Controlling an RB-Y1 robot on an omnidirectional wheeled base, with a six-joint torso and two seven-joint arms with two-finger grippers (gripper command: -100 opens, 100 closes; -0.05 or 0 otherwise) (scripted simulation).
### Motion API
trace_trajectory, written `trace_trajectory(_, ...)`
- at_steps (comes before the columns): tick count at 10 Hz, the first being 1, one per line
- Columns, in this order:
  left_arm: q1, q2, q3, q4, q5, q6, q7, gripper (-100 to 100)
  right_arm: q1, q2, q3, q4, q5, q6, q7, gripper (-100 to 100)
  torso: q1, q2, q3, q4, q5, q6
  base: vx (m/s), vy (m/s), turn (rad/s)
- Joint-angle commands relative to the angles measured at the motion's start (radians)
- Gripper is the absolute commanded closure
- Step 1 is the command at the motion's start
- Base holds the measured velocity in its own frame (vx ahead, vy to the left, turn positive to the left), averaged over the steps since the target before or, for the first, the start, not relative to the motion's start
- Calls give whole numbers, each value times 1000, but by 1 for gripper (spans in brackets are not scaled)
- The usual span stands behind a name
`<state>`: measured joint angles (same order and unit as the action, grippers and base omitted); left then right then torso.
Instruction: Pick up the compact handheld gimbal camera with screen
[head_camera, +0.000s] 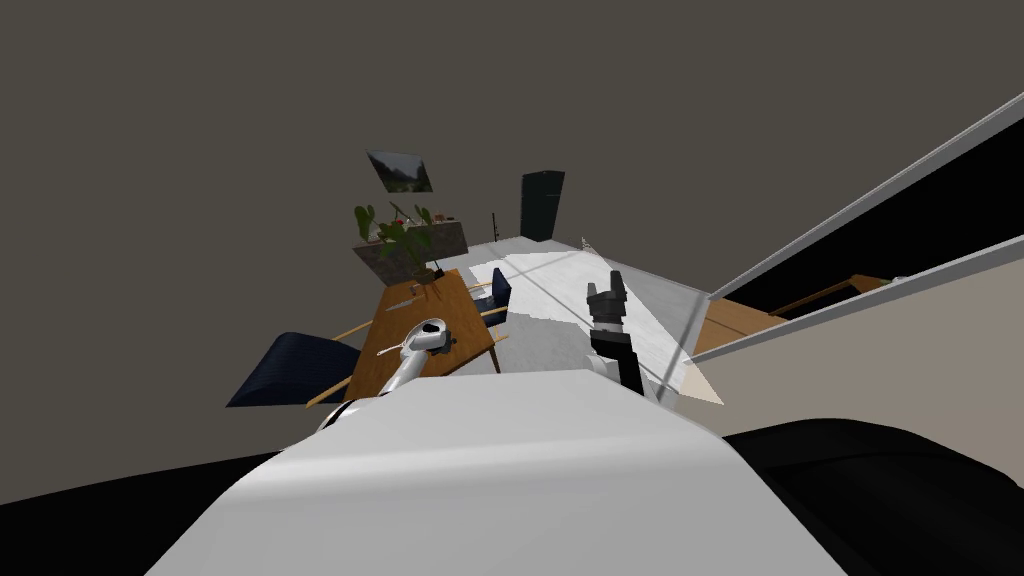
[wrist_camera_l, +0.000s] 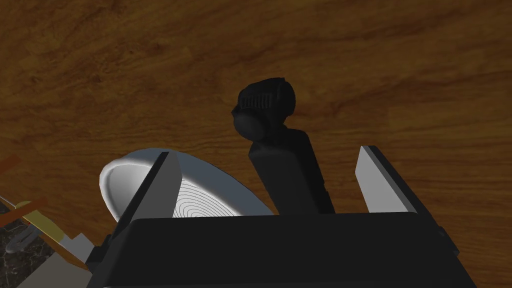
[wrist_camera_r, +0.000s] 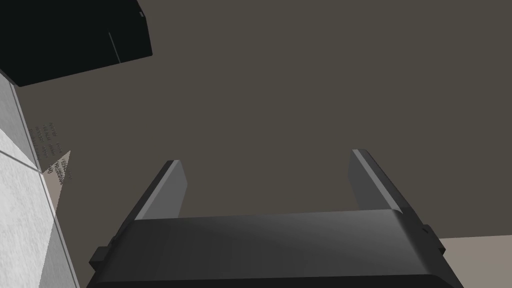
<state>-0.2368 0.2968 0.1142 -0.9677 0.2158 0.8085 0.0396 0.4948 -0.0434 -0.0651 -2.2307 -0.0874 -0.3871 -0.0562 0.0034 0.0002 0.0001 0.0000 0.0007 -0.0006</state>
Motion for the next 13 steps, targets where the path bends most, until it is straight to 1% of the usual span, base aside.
trace_trajectory(1, 0, 0, 0, 0, 0, 0, 0, -100, 0, 0, 0, 0, 0, 0, 0, 0, 0, 0, 0, 0, 0, 0, -6, 25, -15)
trace_trajectory(2, -1, 0, 0, 1, 0, 4, -1, 0, 0, 0, 0, 0, 0, 0, 0, 0, -2, 0, 0, 0, 0, 0, 0, 0, 0)
trace_trajectory(3, 3, -9, -1, 30, -6, -30, 0, -100, 0, 0, 0, 0, 0, 0, 0, 0, -3, -1, 0, 0, -1, 0, 29, 16, -7)
trace_trajectory(6, 8, -22, -4, 72, -15, -81, 0, -100, 0, 0, 0, 0, 0, 0, 0, 0, -2, -4, -2, -1, 0, 0, 58, 28, -6)
trace_trajectory(7, 7, -19, -3, 64, -13, -69, 0, -100, 0, 0, 0, 0, 0, 0, 0, 0, -2, -5, -3, -1, 0, 0, 28, 12, -2)
trace_trajectory(8, 7, -20, -3, 65, -14, -72, 0, 100, 0, 0, 0, 0, 0, 0, 0, 0, -3, -3, -2, -1, -1, 0, 0, 0, 0)
trace_trajectory(12, 8, -20, -2, 66, -13, -71, 2, 100, 0, 0, 0, 0, 0, 0, 0, 0, -3, -2, -1, 0, -1, 1, 0, 0, 3)
trace_trajectory(13, 8, -20, -2, 66, -13, -71, 2, 0, 0, 0, 0, 0, 0, 0, 0, 0, -3, -2, -1, 0, -1, 2, 0, 0, 0)
